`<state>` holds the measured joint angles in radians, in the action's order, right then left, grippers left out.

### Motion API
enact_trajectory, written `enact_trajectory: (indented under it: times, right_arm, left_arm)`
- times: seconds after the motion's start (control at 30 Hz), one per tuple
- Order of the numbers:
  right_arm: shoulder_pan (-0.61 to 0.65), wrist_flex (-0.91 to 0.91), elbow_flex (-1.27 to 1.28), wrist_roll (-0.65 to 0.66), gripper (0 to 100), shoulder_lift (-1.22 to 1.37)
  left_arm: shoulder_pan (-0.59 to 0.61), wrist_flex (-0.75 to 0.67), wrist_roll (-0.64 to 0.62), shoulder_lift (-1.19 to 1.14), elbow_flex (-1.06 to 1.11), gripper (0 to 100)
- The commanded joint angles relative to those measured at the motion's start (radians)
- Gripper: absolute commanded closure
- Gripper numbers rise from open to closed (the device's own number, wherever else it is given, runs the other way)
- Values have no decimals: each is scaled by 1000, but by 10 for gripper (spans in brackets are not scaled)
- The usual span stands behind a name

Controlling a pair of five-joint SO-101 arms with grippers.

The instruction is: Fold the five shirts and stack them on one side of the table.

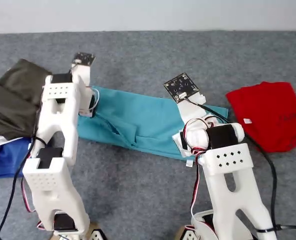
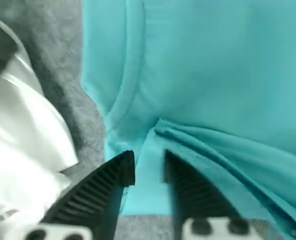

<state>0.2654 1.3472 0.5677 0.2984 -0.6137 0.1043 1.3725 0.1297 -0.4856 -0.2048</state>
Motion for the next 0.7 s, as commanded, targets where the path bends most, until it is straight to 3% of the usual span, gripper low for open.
enact_trajectory:
  times: [0.0,0.2,0.47,0.67]
  right_arm:
    - [8,-18,12,12,805,-18]
    - [61,-18,14,14,805,-21]
    - [68,-18,15,14,805,-18]
    - [68,-18,15,14,805,-18]
  left_arm:
    - [-11,17,-9,3,-73,848]
    - [-41,15,-38,12,-73,848]
    - [-32,388,-78,32,-197,848]
    - [-20,382,-83,28,-143,848]
